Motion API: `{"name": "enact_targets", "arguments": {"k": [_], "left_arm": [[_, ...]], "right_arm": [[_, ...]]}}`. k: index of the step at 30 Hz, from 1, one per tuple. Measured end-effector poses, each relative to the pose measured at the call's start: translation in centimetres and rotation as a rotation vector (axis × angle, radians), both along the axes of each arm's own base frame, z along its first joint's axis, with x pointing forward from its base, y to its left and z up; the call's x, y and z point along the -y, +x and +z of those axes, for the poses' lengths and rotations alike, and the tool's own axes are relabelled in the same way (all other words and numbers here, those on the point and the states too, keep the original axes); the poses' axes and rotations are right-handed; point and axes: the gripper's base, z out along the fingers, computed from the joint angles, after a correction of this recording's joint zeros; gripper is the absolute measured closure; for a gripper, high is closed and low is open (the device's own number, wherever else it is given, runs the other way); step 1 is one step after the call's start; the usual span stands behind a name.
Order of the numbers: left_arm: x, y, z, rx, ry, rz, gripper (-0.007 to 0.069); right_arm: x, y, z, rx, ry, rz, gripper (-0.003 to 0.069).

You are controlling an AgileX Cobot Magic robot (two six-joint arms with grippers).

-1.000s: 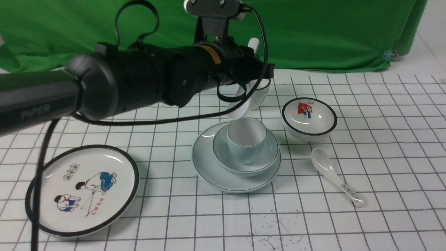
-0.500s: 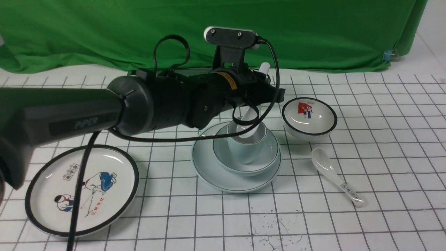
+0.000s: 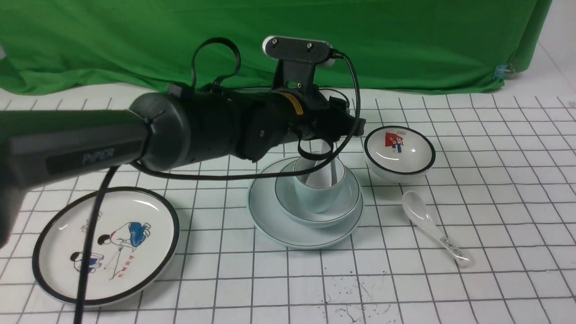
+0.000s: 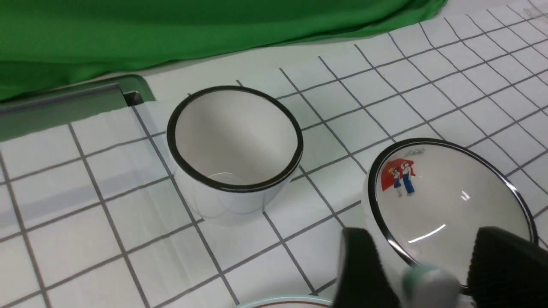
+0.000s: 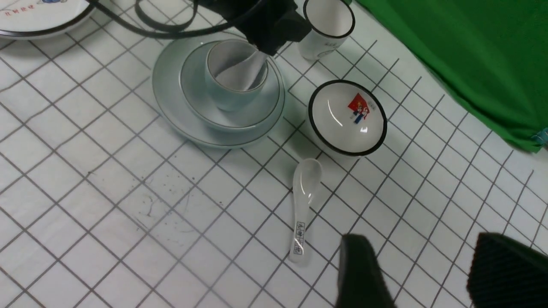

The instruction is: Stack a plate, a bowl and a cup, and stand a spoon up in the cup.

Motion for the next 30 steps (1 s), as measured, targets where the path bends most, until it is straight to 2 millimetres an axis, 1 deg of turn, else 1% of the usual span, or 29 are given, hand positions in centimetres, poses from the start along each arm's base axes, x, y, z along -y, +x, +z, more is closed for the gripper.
{"name": "enact_targets", "arguments": {"k": [2, 3, 4, 6, 8, 9, 10, 11, 12, 13, 14, 15, 16, 17, 18, 19, 20, 21, 22, 24, 25, 26, 28, 29, 30], "left_arm": [[-0.4, -0.7, 1.5, -0.003, 0.019, -0.014, 0.0218], [-0.7, -1.2, 2.5, -0.003, 0.026, -0.020, 0.0199], [-1.2, -2.2, 4.1, -0.014, 0.044, -0.031, 0.0177], [-2.2, -3.7, 6.2, -0.035, 0.098, -0.049, 0.0175], [-3.3, -5.3, 8.2, -0.044, 0.149, -0.060, 0.0199], [-4.1, -6.4, 9.4, -0.050, 0.182, -0.063, 0.0226], [-5.1, -7.7, 11.0, -0.045, 0.208, -0.063, 0.0270], [-5.7, -8.5, 11.5, -0.052, 0.234, -0.062, 0.0296], [-6.9, -10.2, 13.0, -0.037, 0.250, -0.057, 0.0363], [-7.1, -10.5, 13.0, -0.043, 0.259, -0.056, 0.0373], [-8.4, -12.4, 14.3, -0.025, 0.256, -0.050, 0.0447], [-9.2, -13.6, 14.4, -0.024, 0.259, -0.048, 0.0490], [-10.3, -15.3, 15.0, -0.001, 0.249, -0.042, 0.0552], [-11.2, -16.6, 14.8, 0.001, 0.252, -0.040, 0.0596], [-12.1, -18.0, 14.9, 0.016, 0.240, -0.036, 0.0625], [-12.5, -18.5, 14.4, 0.006, 0.241, -0.034, 0.0637], [-13.8, -20.7, 14.1, 0.018, 0.217, -0.022, 0.0653], [-14.0, -21.0, 13.7, 0.007, 0.219, -0.021, 0.0655], [-15.0, -22.6, 12.9, 0.006, 0.204, -0.014, 0.0659], [-16.5, -25.0, 11.5, 0.003, 0.172, 0.003, 0.0659], [-17.4, -26.6, 10.8, 0.013, 0.144, 0.013, 0.0659], [-17.6, -26.8, 10.6, 0.013, 0.141, 0.015, 0.0659], [-19.0, -29.2, 8.9, 0.027, 0.097, 0.029, 0.0659], [-19.4, -29.9, 8.5, 0.040, 0.085, 0.032, 0.0659], [-19.7, -30.4, 8.2, 0.048, 0.074, 0.035, 0.0659]], "right_arm": [[0.0, 0.0, 0.0, 0.000, 0.000, 0.000, 0.0274], [0.0, 0.0, 0.0, 0.000, 0.000, 0.000, 0.0274], [0.0, 0.0, 0.0, 0.000, 0.000, 0.000, 0.0274], [0.0, 0.0, 0.0, 0.004, 0.003, 0.000, 0.0274], [-0.1, 0.1, 0.1, 0.014, 0.010, 0.000, 0.0274], [-0.1, 0.1, 0.2, 0.024, 0.018, 0.000, 0.0281], [-0.2, 0.2, 0.3, 0.036, 0.028, -0.001, 0.0298], [-0.2, 0.3, 0.4, 0.047, 0.037, -0.002, 0.0323], [-0.3, 0.3, 0.5, 0.059, 0.049, -0.004, 0.0357], [-0.3, 0.4, 0.6, 0.063, 0.054, -0.005, 0.0372], [-0.3, 0.4, 0.7, 0.073, 0.070, -0.011, 0.0421], [-0.4, 0.5, 0.8, 0.080, 0.077, -0.012, 0.0452], [-0.4, 0.5, 0.8, 0.085, 0.087, -0.015, 0.0496], [-0.4, 0.5, 0.9, 0.088, 0.097, -0.018, 0.0535], [-0.5, 0.6, 0.9, 0.091, 0.106, -0.018, 0.0562], [-0.5, 0.6, 0.9, 0.093, 0.111, -0.018, 0.0572], [-0.5, 0.5, 1.1, 0.098, 0.127, -0.013, 0.0601], [-0.5, 0.4, 1.1, 0.100, 0.130, -0.012, 0.0603], [-0.6, 0.3, 1.1, 0.112, 0.151, -0.003, 0.0614], [-0.5, -0.2, 1.1, 0.149, 0.192, 0.012, 0.0616], [-0.3, -0.6, 1.0, 0.190, 0.230, 0.022, 0.0616], [-0.2, -0.8, 0.9, 0.196, 0.236, 0.024, 0.0616], [0.4, -2.1, 0.4, 0.274, 0.304, 0.041, 0.0616], [0.7, -2.5, 0.0, 0.306, 0.329, 0.046, 0.0616], [0.9, -3.0, 0.1, 0.336, 0.355, 0.051, 0.0616]]}}
